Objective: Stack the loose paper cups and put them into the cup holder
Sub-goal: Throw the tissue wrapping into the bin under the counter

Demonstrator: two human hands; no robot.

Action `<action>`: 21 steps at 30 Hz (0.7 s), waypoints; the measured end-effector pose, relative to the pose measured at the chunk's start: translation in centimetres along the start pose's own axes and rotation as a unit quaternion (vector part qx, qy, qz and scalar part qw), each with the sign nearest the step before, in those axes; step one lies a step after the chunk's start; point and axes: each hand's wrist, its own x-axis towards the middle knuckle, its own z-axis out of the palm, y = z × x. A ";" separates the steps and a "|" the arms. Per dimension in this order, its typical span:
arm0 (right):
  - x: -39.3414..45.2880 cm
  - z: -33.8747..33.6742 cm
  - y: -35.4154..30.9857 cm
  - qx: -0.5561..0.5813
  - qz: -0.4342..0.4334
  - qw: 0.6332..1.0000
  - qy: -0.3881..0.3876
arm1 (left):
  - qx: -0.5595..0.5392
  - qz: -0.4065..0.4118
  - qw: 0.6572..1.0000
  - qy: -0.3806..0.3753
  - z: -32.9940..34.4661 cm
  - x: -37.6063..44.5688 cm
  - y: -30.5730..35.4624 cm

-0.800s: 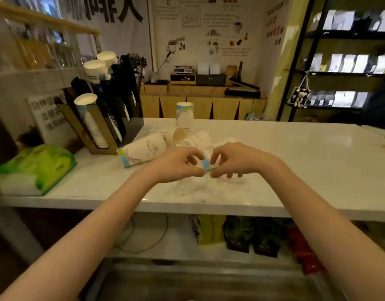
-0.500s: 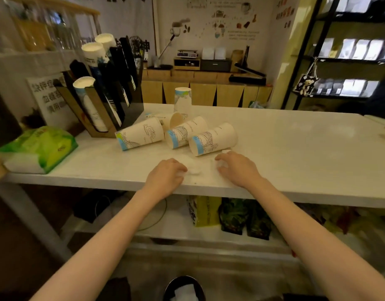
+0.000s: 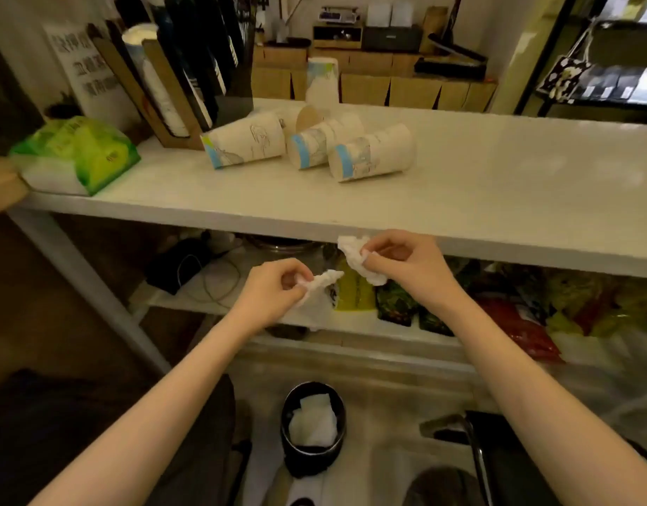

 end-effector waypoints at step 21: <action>-8.3 25.5 53.3 -0.086 0.309 0.944 -0.072 | -0.030 -0.301 0.943 -0.137 35.1 -4.7 -38.3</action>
